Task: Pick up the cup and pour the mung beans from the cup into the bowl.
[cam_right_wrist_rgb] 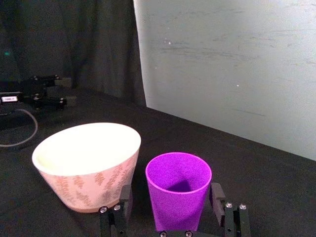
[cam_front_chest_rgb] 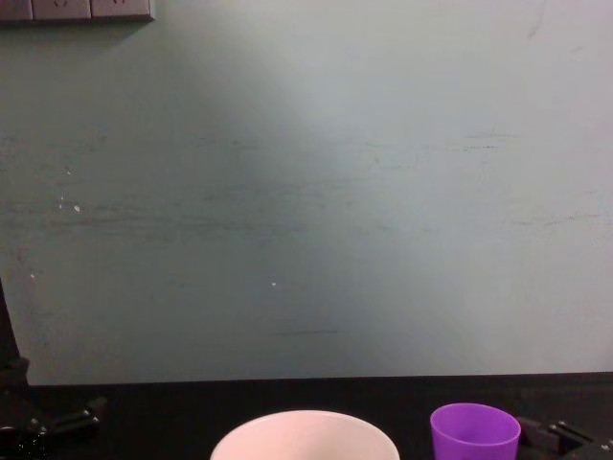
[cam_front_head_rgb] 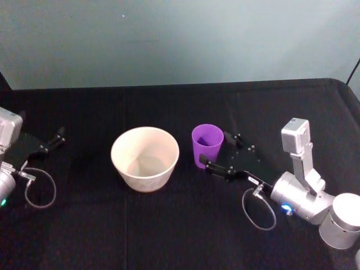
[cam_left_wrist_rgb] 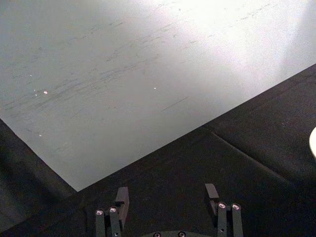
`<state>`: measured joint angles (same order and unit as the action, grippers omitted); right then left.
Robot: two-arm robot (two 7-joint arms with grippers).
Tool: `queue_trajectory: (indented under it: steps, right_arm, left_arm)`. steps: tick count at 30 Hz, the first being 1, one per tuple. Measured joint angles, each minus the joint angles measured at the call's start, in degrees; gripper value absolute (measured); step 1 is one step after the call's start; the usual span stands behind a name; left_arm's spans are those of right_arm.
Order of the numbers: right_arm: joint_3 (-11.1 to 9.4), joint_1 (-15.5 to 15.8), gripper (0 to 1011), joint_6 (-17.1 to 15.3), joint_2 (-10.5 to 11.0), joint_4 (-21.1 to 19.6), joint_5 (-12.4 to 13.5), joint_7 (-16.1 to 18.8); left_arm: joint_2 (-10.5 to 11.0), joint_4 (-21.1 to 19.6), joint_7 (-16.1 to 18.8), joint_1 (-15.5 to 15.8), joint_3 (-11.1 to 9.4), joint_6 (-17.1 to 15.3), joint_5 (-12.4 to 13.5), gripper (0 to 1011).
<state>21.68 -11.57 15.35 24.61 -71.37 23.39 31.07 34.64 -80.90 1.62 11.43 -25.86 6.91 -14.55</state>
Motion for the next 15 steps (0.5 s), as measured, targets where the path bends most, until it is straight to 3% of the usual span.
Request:
queue_trajectory:
  steps: [15]
  right_arm:
    - [-0.8, -1.5, 1002, -1.3, -2.7, 1.8, -1.7, 0.1]
  left_arm:
    - [0.0, 0.0, 0.0, 0.0, 0.0, 0.0, 0.0, 1000]
